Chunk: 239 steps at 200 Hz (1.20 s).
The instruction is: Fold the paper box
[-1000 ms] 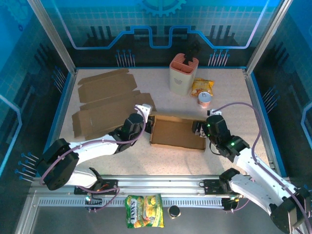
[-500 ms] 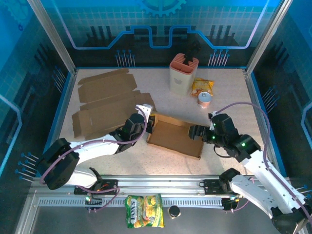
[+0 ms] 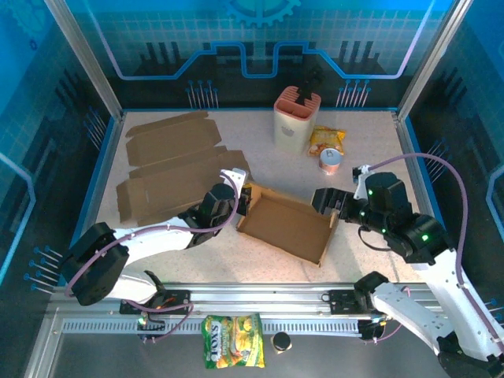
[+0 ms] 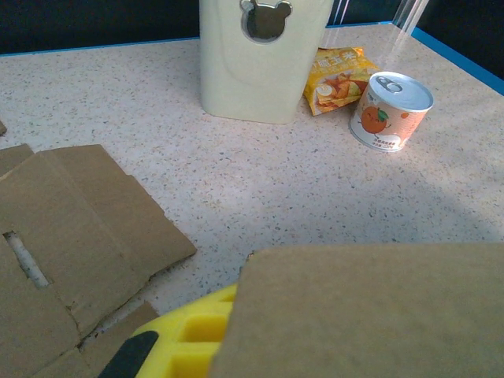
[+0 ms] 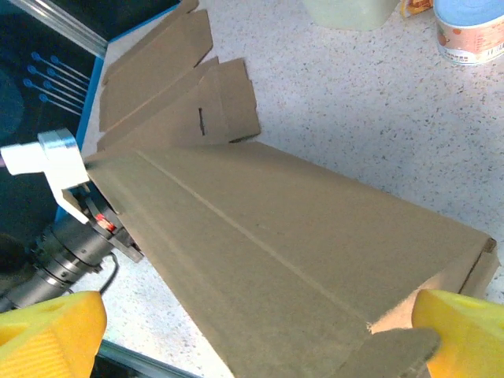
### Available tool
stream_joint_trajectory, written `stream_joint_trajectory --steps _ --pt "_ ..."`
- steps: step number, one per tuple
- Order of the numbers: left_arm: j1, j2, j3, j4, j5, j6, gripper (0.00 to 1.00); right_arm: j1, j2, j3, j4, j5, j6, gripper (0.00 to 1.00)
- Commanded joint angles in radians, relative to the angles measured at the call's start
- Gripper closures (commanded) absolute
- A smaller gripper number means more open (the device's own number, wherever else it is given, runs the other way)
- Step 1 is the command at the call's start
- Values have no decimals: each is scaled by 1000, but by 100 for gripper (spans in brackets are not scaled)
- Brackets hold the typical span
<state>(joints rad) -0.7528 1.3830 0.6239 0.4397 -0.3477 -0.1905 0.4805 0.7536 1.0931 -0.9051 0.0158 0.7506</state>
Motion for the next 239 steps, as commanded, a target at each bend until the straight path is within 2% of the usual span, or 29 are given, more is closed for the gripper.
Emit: stream_joint_trajectory --steps 1,24,54,83,101,131,159,193,239 --pt "-10 28 21 -51 -25 -8 100 -46 34 63 -27 -34 70 2" --pt "-11 34 30 -52 -30 -6 100 -164 111 116 -112 -105 155 5" --pt "-12 48 43 -47 -36 -13 100 -357 218 164 -335 -178 224 9" --pt "-13 59 49 -35 -38 -12 100 -505 238 112 -297 -277 225 13" --pt "-13 66 59 -38 -39 -9 100 -564 263 88 -250 -356 234 15" --pt "-13 75 71 -39 -49 -11 100 -573 340 71 -282 -387 212 16" --pt "-15 81 76 -34 -56 -25 100 -572 335 -40 -255 -420 230 17" --pt "-15 88 71 -26 -47 -40 100 -548 330 -161 -113 -490 313 25" --pt "-14 89 67 -24 -39 -57 100 -533 390 -180 -47 -504 299 42"
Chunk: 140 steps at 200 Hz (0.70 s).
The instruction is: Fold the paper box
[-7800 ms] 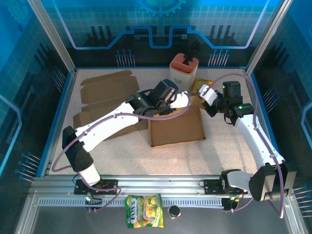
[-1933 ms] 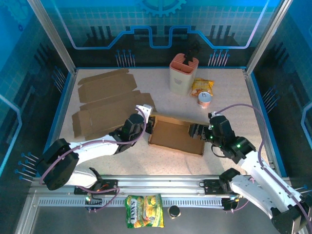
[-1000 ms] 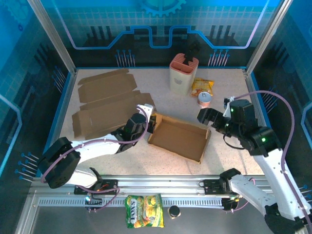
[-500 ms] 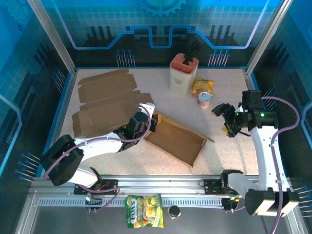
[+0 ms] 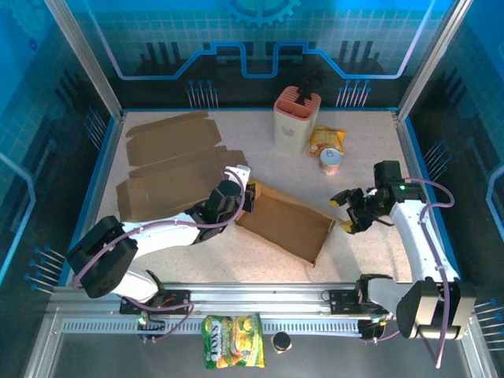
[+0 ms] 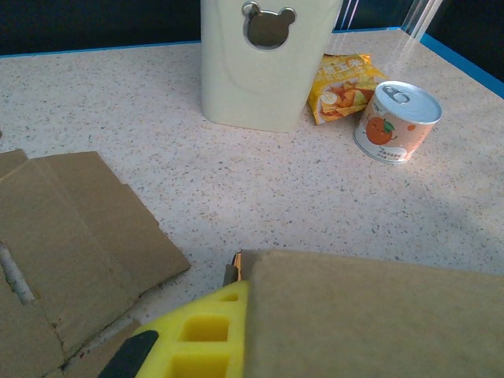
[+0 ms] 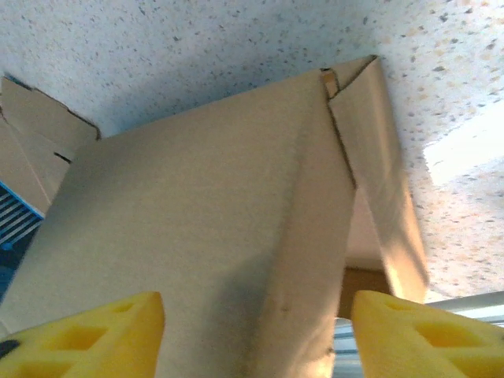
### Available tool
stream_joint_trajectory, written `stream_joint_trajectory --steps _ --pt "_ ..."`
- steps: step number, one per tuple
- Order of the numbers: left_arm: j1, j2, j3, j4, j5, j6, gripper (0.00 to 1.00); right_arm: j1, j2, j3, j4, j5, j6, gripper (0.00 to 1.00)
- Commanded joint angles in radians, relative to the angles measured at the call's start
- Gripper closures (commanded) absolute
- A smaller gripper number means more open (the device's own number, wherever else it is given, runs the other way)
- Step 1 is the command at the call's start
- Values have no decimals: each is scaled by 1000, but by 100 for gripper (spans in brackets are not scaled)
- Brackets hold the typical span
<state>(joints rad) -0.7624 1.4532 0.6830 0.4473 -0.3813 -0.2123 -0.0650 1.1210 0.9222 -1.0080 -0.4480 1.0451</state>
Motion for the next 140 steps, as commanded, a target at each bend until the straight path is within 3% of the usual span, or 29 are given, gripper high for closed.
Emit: stream_joint_trajectory --steps 1,65,140 --pt "-5 19 7 -31 -6 -36 100 13 23 -9 57 -41 5 42" --pt "-9 4 -30 -28 35 -96 100 60 24 -87 112 -41 27 54" --pt "-13 -51 -125 -70 73 -149 98 98 36 -87 105 67 -48 63"
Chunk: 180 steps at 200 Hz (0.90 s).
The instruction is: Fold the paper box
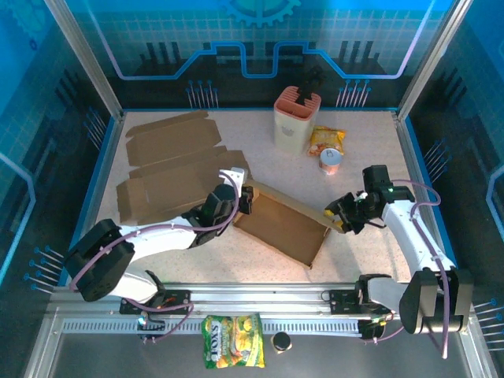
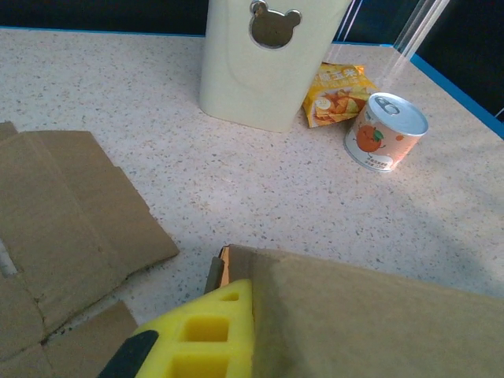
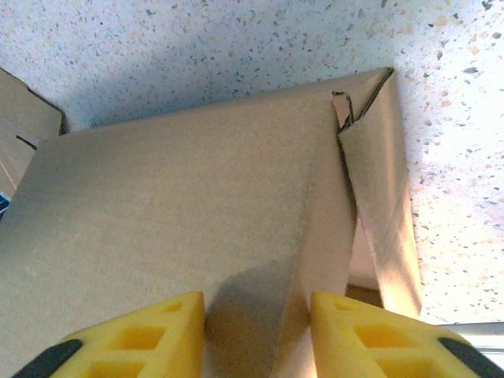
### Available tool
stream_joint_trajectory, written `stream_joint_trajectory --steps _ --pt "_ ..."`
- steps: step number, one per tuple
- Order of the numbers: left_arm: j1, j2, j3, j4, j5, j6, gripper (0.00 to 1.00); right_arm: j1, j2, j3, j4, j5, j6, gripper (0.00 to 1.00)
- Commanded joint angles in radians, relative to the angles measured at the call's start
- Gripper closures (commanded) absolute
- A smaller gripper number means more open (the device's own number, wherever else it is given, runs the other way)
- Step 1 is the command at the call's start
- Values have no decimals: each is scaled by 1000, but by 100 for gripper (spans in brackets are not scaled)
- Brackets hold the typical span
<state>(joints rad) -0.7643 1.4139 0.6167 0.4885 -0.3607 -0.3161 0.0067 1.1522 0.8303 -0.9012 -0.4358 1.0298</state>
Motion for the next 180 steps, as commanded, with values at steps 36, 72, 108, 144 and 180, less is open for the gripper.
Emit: stream_joint_trajectory --steps 36,72,108,144,180 --pt "-11 -56 -64 -185 71 -54 74 45 15 18 -11 98 -55 64" --pt "-10 -102 -80 -251 88 -80 65 63 14 9 -4 125 -54 67" --pt "-11 -182 -90 -384 93 -115 50 82 21 15 -5 163 -57 68" --pt "-10 -314 -122 -550 95 -165 39 94 23 23 -8 187 -61 68" --pt "-8 -552 -66 -794 87 -291 23 100 40 41 -16 210 -85 67"
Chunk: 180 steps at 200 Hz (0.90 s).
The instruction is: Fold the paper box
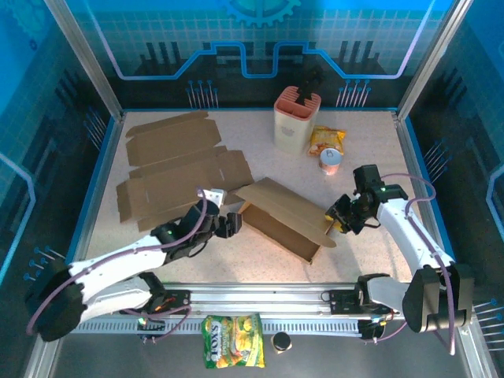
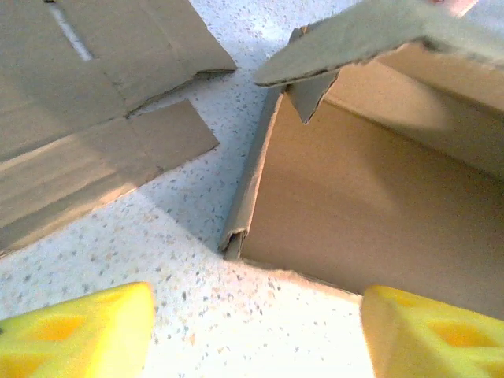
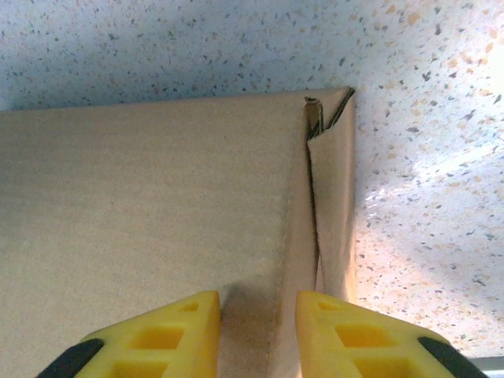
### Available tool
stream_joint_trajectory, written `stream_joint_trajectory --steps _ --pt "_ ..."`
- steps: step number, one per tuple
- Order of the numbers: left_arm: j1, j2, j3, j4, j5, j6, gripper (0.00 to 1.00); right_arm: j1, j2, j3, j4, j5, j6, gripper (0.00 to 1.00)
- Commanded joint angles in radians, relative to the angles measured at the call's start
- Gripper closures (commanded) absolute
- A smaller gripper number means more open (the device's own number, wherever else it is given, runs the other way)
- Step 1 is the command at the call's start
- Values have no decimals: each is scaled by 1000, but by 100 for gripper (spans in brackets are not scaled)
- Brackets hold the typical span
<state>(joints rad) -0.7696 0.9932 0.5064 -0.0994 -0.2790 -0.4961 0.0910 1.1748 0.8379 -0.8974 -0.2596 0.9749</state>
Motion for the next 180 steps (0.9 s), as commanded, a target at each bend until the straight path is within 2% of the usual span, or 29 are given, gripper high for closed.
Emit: stream_joint_trajectory --steps 1,25,43,63,85,128,144,180 --pt "-2 -138 48 -213 5 -114 23 16 19 34 -20 34 -31 67" --pt "10 -251 119 -325 -25 -182 17 18 38 36 -29 46 -54 62" --pt "74 -225 208 -396 9 -162 16 22 44 71 -50 59 -77 55" --pt "224 -62 358 -474 181 -117 15 23 38 75 -71 70 -99 48" --pt "314 168 565 -580 267 -21 12 24 32 65 -86 65 -113 41" --pt "342 473 816 -581 423 175 11 51 -3 1 -53 35 -95 31" --pt "342 563 868 -589 493 228 10 64 -9 -9 -39 34 -84 28" --pt "341 714 905 -610 564 277 17 74 -1 -27 -13 28 -71 27"
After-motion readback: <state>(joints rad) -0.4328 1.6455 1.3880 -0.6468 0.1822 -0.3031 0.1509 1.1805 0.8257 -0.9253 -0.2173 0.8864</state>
